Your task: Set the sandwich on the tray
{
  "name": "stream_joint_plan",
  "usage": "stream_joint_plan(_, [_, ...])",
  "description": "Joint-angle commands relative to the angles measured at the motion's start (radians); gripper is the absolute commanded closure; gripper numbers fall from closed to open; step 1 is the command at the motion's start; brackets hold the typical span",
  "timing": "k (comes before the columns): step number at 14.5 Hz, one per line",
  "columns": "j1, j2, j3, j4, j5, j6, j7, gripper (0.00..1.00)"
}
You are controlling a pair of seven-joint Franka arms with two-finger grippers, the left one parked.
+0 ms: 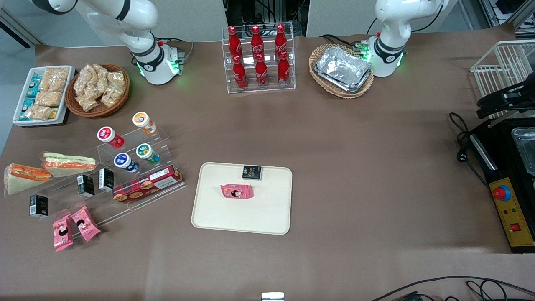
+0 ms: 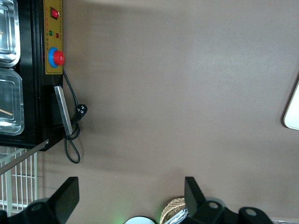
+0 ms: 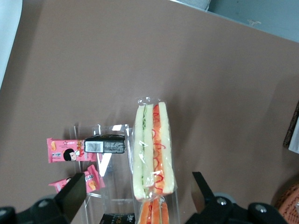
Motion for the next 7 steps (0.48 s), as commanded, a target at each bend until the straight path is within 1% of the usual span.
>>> stream_joint_plan(1, [-0.001,0.028,-0.001,-0.005,0.062,0.02,-0.013,0.0])
stream_joint_plan(3, [-0.003,0.031,-0.001,-0.017,0.066,0.02,-0.022,0.0])
stream_joint_plan(4, [-0.004,0.031,-0.001,-0.027,0.072,0.02,-0.052,0.0])
stream_joint_plan(6, [-0.006,0.031,-0.003,-0.055,0.108,0.037,-0.086,0.0])
stream_joint_plan(7, [-0.007,0.03,-0.005,-0.073,0.109,0.046,-0.1,0.0])
